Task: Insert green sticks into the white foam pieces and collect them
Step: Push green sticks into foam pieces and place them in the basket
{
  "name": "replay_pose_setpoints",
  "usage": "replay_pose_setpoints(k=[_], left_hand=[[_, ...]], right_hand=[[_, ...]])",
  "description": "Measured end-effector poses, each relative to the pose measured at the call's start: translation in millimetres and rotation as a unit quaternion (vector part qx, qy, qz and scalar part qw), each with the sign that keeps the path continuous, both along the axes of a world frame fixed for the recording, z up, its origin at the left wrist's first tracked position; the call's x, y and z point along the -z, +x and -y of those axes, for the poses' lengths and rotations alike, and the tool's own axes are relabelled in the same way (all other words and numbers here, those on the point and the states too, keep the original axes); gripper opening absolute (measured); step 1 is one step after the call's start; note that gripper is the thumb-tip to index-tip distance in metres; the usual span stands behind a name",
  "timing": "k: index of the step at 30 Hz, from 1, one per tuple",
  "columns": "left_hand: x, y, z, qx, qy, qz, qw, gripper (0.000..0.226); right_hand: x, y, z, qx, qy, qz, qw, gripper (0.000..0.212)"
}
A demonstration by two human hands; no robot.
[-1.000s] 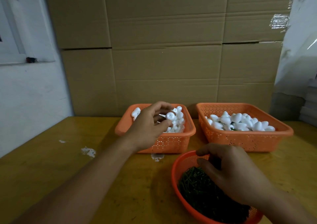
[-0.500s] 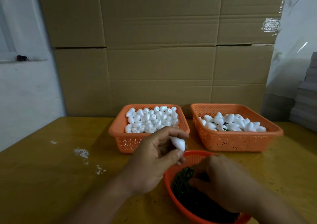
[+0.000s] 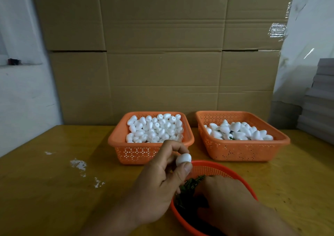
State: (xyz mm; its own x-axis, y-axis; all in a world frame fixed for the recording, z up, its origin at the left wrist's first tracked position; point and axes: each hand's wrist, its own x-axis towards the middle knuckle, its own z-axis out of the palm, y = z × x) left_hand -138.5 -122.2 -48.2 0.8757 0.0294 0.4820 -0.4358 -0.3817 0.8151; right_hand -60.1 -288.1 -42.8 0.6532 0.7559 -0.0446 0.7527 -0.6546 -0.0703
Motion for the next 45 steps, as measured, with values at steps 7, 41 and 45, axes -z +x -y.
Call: replay_pose_setpoints(k=[7,41,45], left_hand=[[1,3,1,-0.038,-0.119,-0.028,0.992,0.015],[-9,5,-8,0.052,-0.461,-0.214,0.860,0.031],[-9,5,-7,0.041,-0.456,-0.226,0.860,0.034]], right_hand=[[2,3,-1,0.017,0.015,0.003,1.000,0.026],[-19,2,3,-0.001,0.643,-0.267,0.718,0.023],[-18,-6,-3,-0.047,0.648,-0.304,0.697,0.023]])
